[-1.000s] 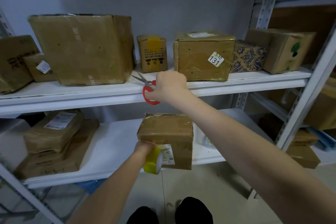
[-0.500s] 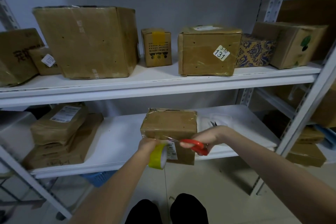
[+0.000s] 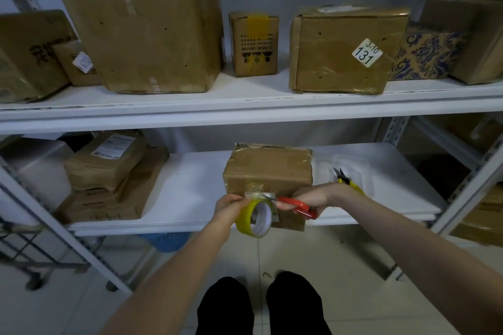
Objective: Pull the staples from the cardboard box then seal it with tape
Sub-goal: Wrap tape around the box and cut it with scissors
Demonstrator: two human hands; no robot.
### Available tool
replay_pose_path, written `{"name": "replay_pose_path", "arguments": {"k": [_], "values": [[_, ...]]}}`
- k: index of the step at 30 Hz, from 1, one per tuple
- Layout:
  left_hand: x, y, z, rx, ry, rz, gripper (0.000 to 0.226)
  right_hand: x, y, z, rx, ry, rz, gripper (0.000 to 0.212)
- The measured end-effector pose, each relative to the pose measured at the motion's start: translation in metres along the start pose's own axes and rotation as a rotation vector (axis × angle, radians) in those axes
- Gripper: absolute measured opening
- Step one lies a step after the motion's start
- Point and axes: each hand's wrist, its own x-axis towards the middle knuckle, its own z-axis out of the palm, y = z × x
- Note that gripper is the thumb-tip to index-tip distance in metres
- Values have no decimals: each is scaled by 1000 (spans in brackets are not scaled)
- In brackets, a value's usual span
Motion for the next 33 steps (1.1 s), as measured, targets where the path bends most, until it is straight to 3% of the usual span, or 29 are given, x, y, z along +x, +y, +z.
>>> {"name": "replay_pose_path", "arguments": {"k": [5, 13, 18, 21, 24, 28, 31, 33], "values": [[0, 8, 3, 59, 42, 96, 12, 1, -10, 4, -46, 86, -43, 55], [4, 13, 0, 2, -5, -35, 10, 2, -17, 0, -167, 149, -63, 58], [7, 22, -4, 87, -20, -69, 37, 0, -11, -4, -228, 199, -119, 63], [8, 27, -6, 168, -12, -35, 32, -4, -12, -7, -272, 238, -171, 57], [8, 30, -7, 242, 22, 9, 14, -11, -13, -9, -327, 175, -119, 55], [10, 31, -8, 264, 46, 22, 10, -32, -17, -14, -413, 52, 20, 68], [5, 33, -7, 263, -4, 14, 14, -62, -30, -24, -456, 158, -122, 63], [4, 34, -6, 276, -30, 15, 38, -83, -47, -28, -272, 321, -329, 50]]}}
